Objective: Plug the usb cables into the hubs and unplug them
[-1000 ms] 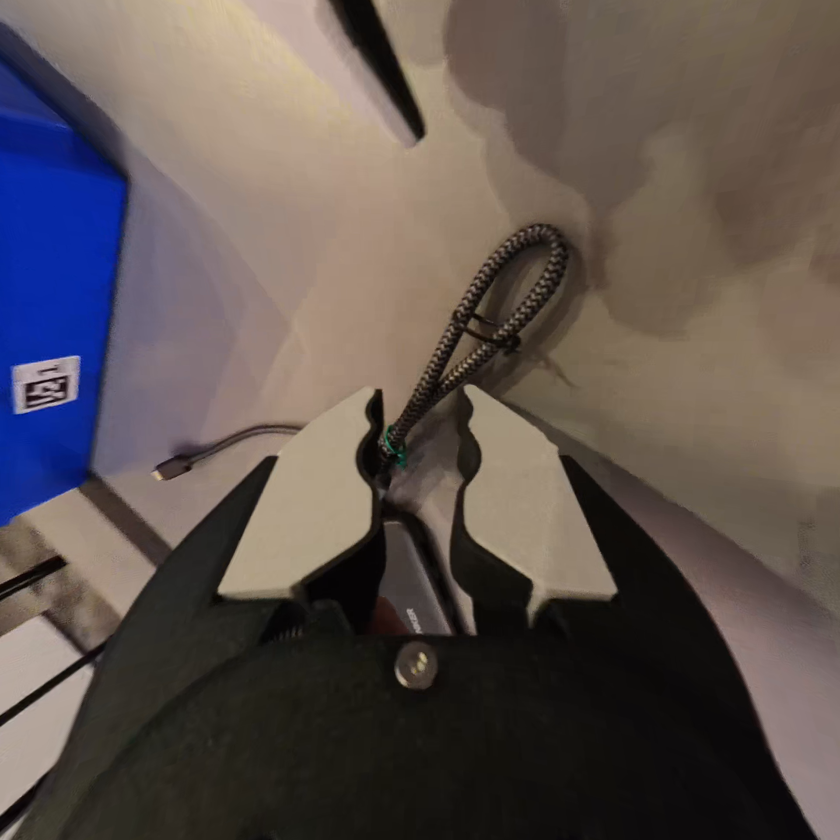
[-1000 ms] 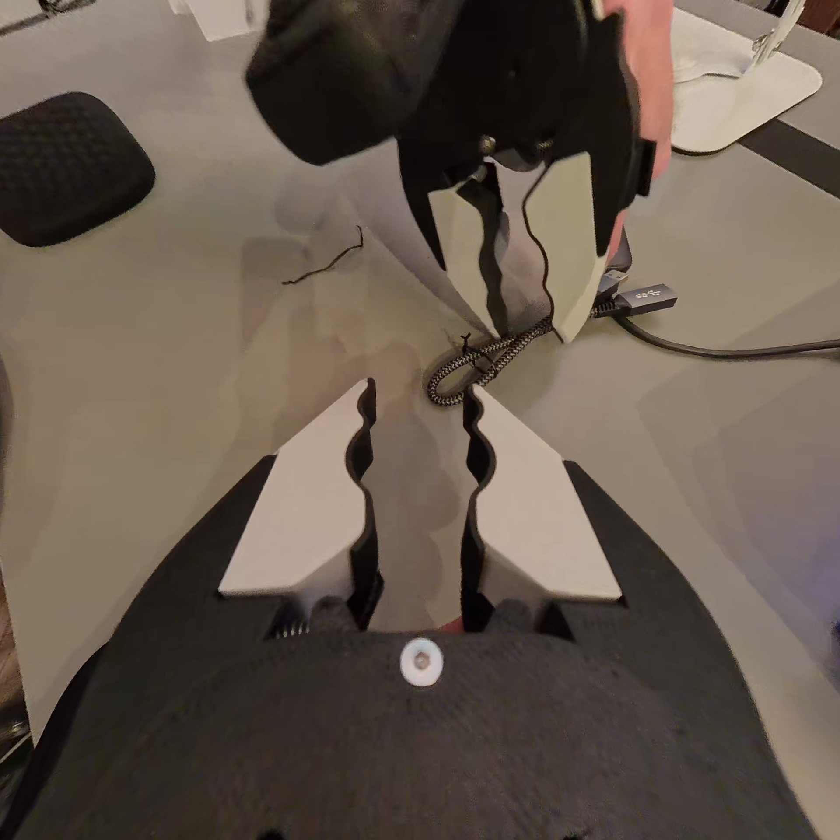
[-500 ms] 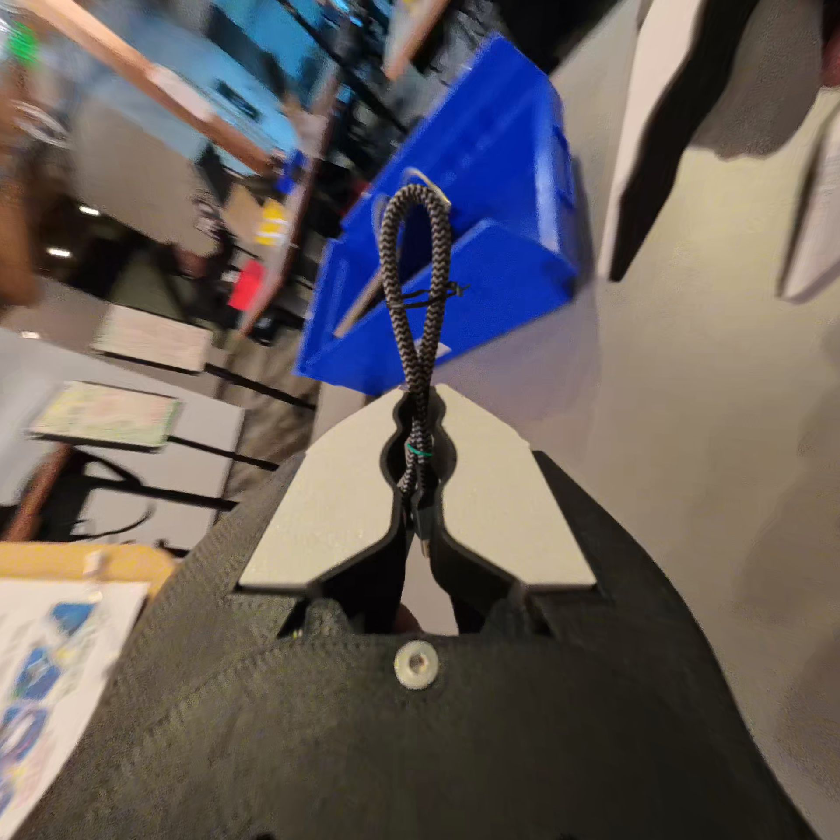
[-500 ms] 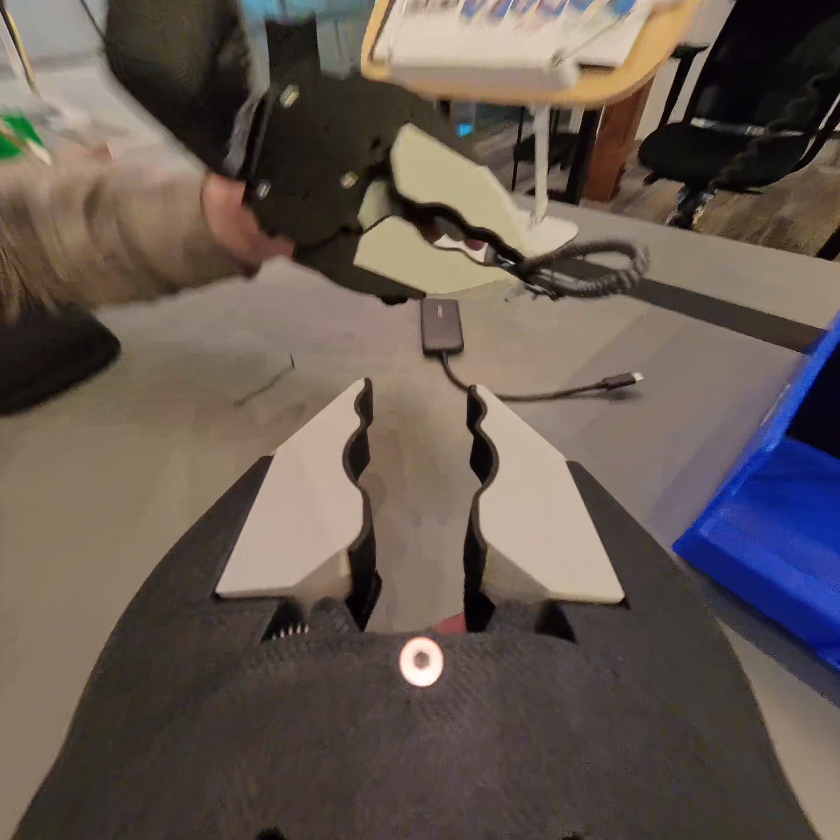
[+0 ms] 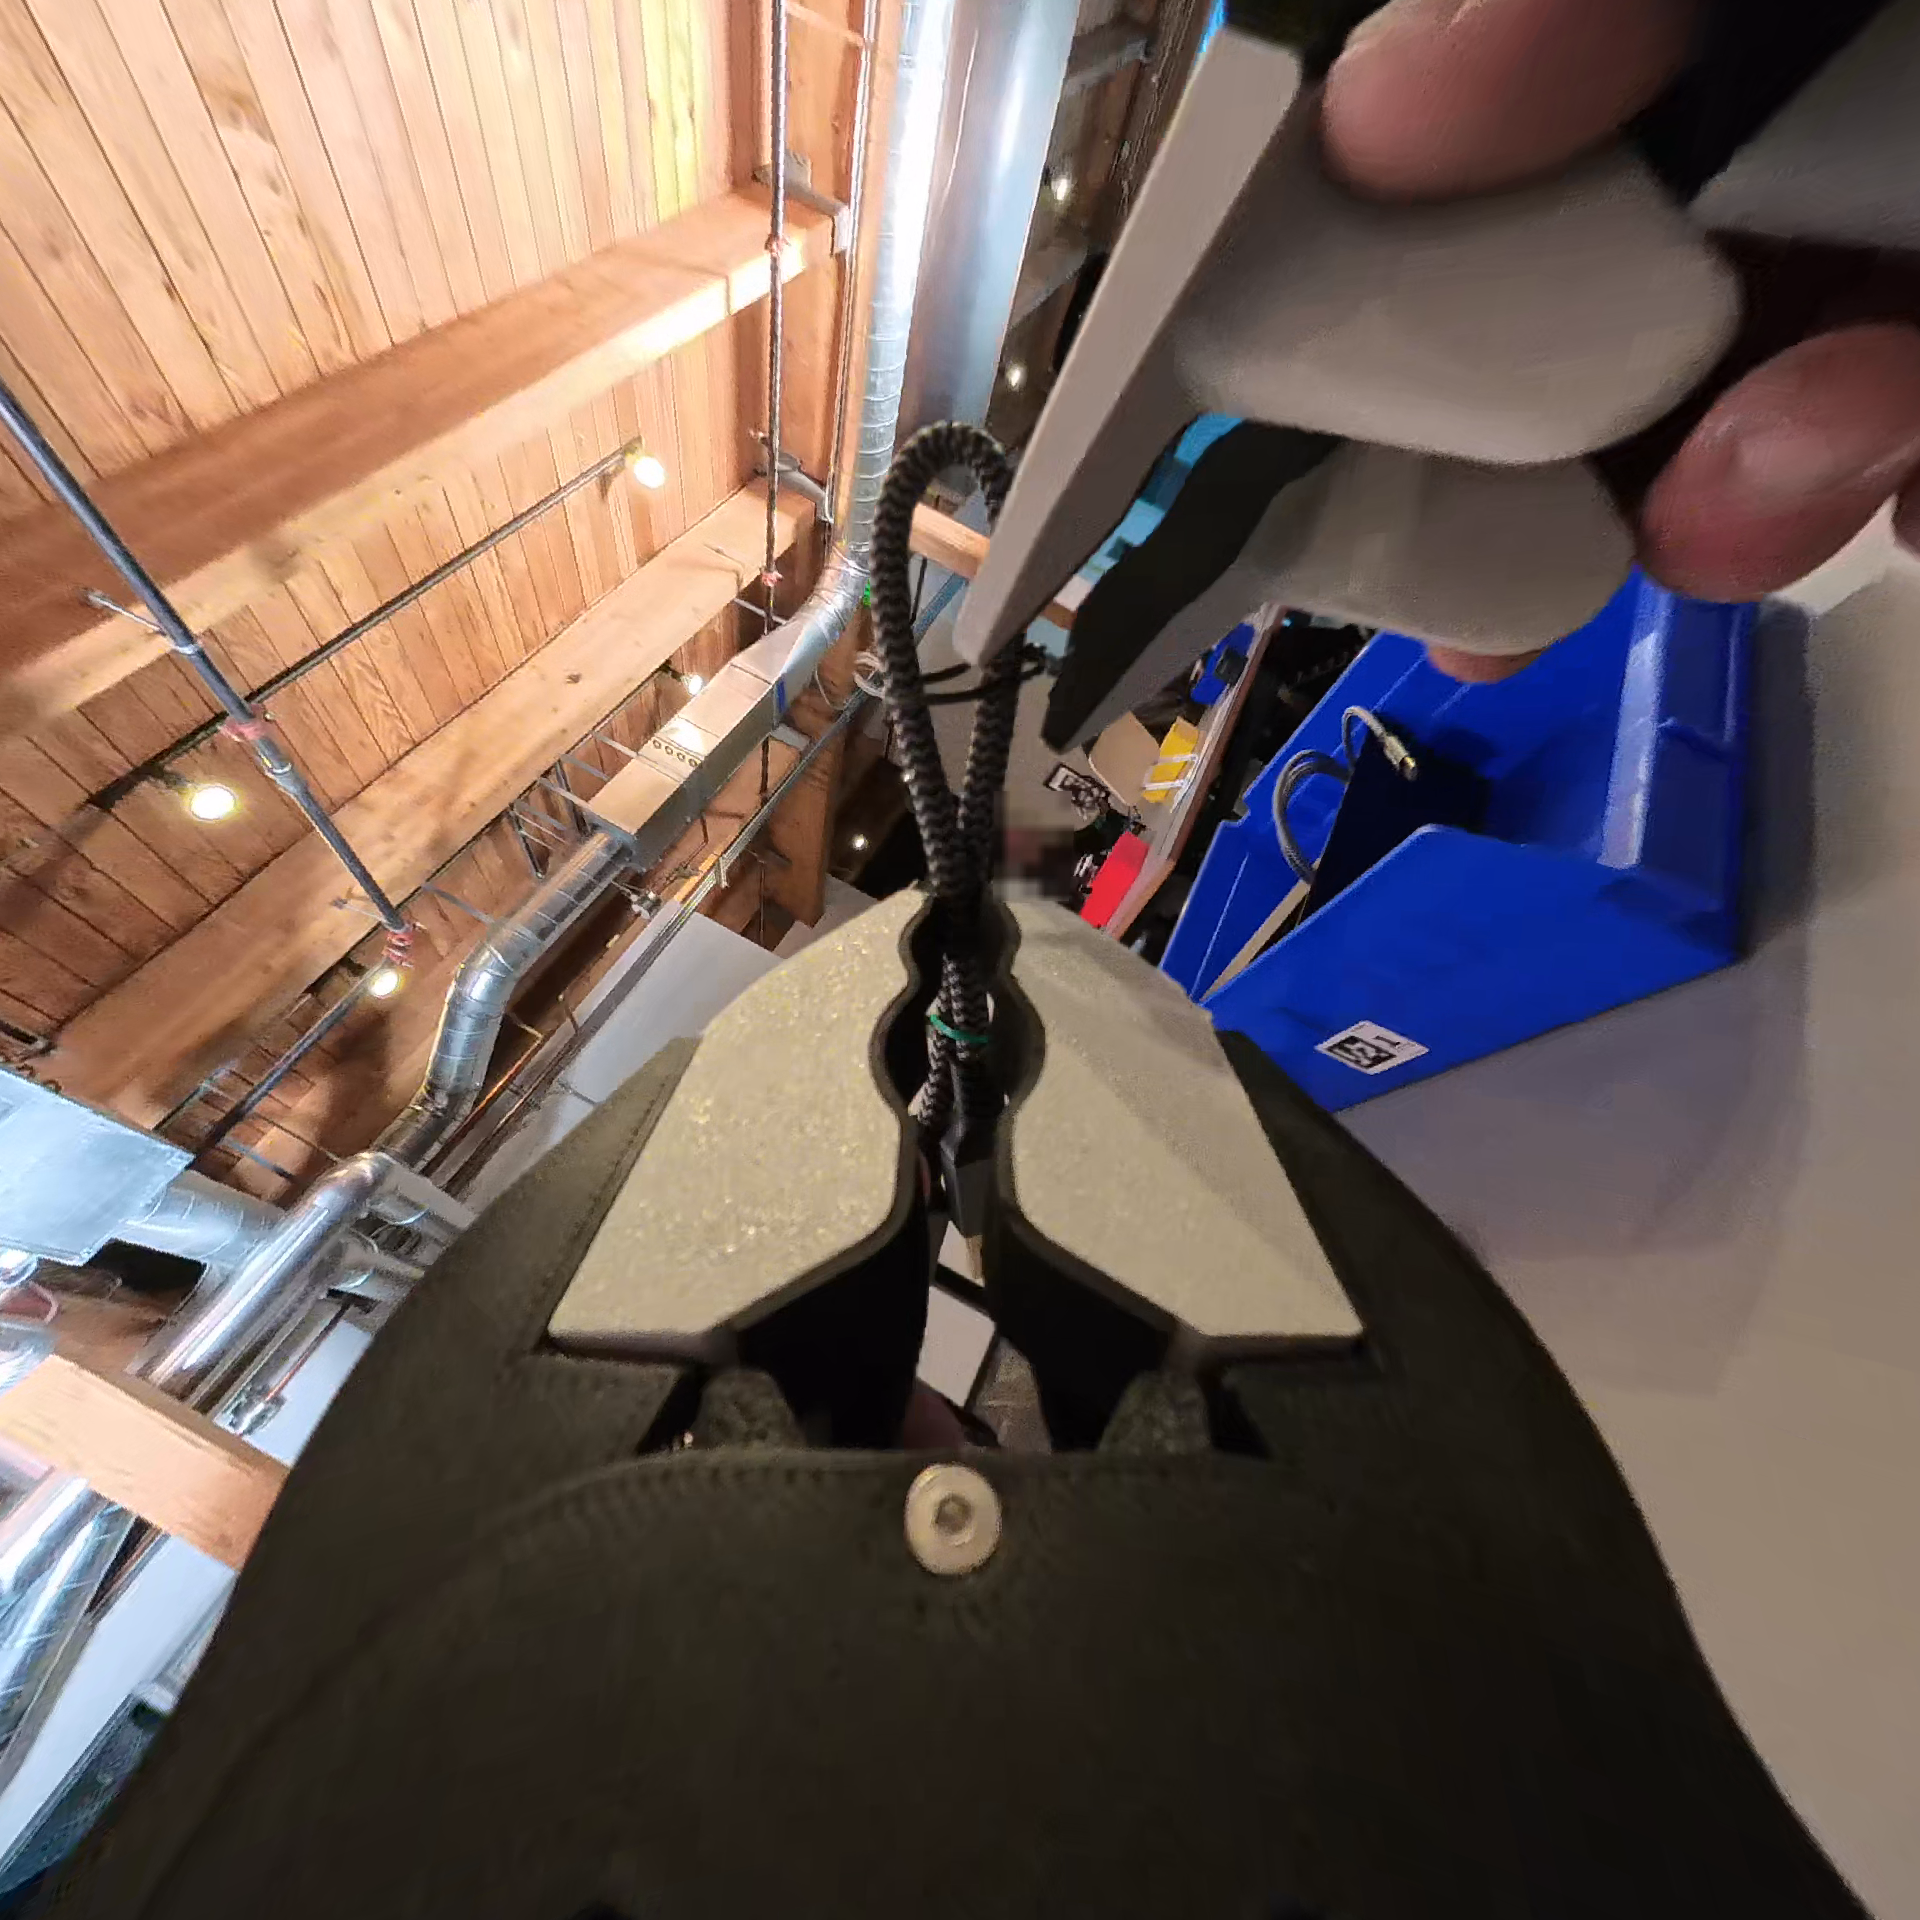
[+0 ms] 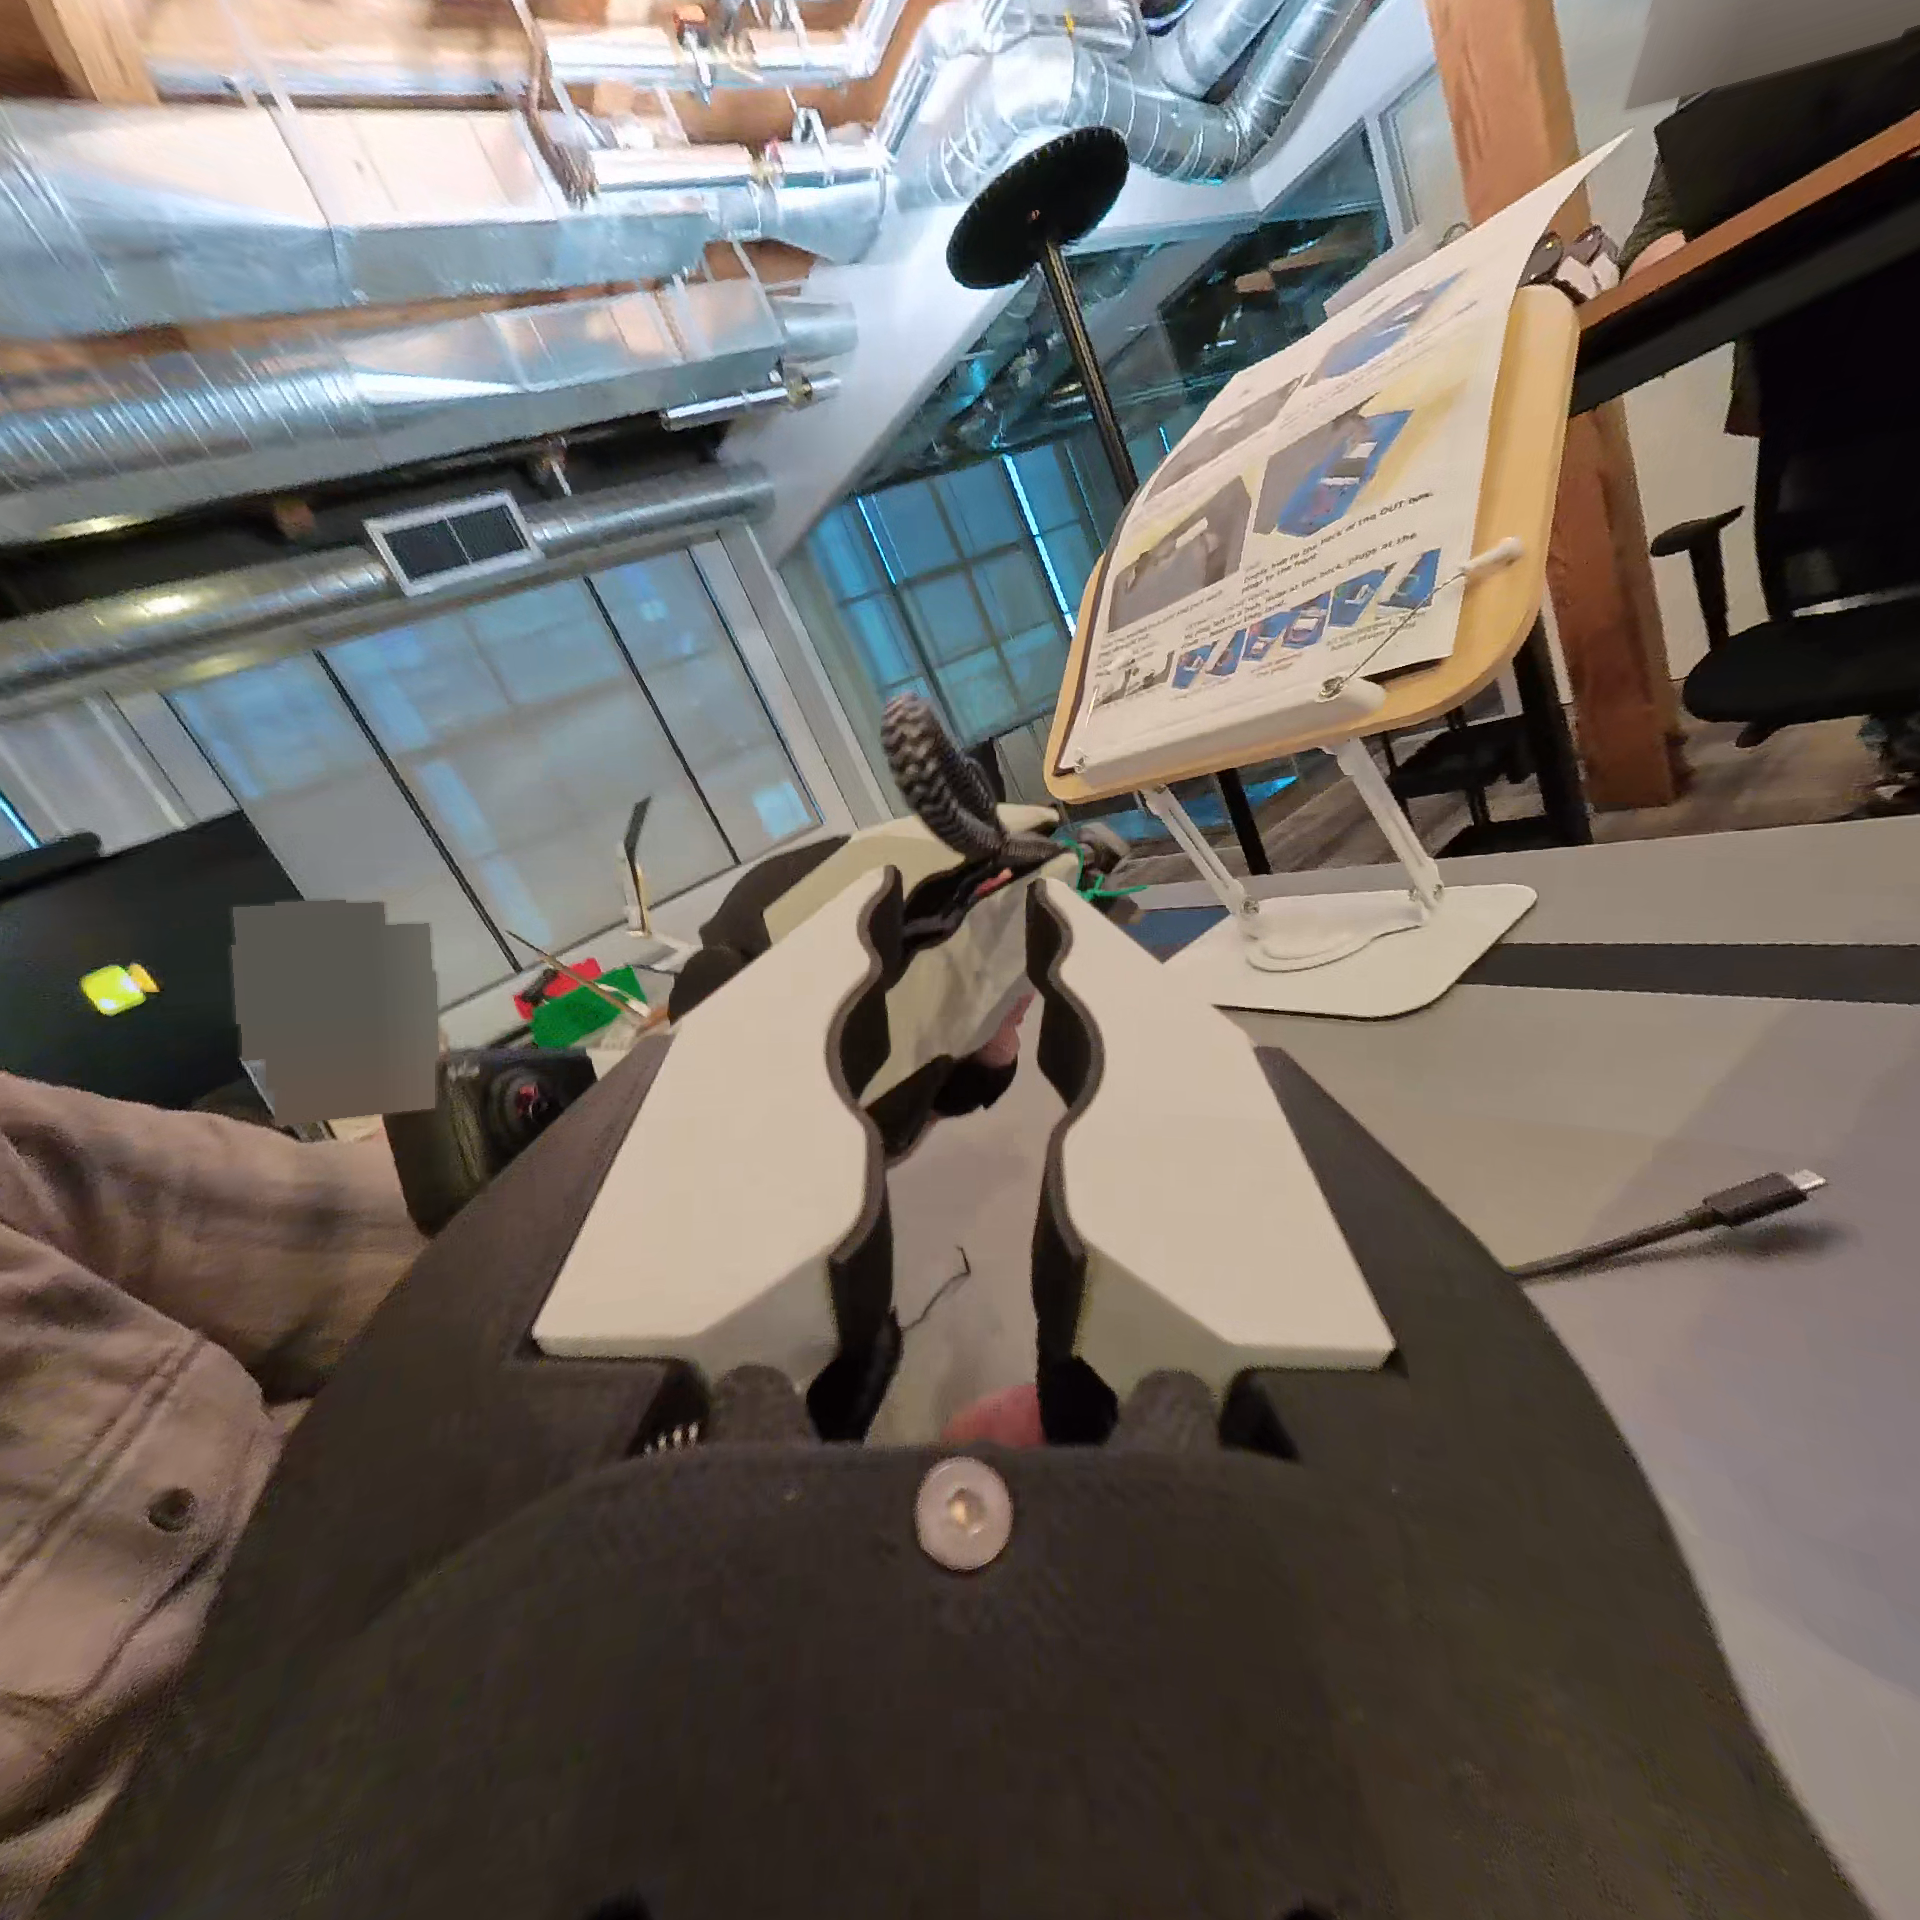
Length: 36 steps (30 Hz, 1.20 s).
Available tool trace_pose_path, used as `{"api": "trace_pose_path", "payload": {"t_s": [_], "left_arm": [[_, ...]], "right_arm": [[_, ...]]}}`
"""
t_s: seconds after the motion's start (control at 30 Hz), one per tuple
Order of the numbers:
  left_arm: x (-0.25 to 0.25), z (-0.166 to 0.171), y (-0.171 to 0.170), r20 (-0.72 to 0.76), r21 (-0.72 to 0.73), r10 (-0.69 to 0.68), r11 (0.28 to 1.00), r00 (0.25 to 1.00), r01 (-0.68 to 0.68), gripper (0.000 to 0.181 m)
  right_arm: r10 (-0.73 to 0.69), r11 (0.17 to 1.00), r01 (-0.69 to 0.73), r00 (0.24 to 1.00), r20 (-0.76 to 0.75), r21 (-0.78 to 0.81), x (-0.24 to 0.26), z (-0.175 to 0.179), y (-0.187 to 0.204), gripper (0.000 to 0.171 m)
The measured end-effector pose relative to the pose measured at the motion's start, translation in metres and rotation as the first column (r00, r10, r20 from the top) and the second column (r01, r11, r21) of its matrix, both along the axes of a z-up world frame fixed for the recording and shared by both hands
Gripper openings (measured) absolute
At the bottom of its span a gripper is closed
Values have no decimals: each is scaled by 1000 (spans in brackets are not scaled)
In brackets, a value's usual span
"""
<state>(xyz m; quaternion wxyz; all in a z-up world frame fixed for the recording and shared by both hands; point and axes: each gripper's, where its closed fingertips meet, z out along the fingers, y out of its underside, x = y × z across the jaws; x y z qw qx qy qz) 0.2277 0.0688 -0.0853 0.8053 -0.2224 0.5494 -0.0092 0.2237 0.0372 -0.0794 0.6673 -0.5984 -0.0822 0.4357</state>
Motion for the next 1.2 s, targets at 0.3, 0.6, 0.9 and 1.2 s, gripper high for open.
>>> {"api": "trace_pose_path", "payload": {"t_s": [0.3, 0.6, 0.9, 1.2], "left_arm": [[-1, 4, -6, 50, 10, -8, 1000, 999, 8, 6], [-3, 9, -6, 76, 7, 8, 1000, 997, -9, 7], [-3, 11, -10, 76, 53, 14, 998, 997, -18, 7], [3, 1, -11, -4, -20, -18, 1000, 1000, 18, 7]], "right_arm": [[21, 1000, -21, 1000, -15, 23, -1, 4, -2, 4], [43, 999, -43, 999, -7, 32, -8, 5, -4, 0], [48, 998, -47, 998, -38, 35, -5, 9, -6, 8], [-87, 996, 84, 988, 131, 28, 6, -2, 0, 0]]}}
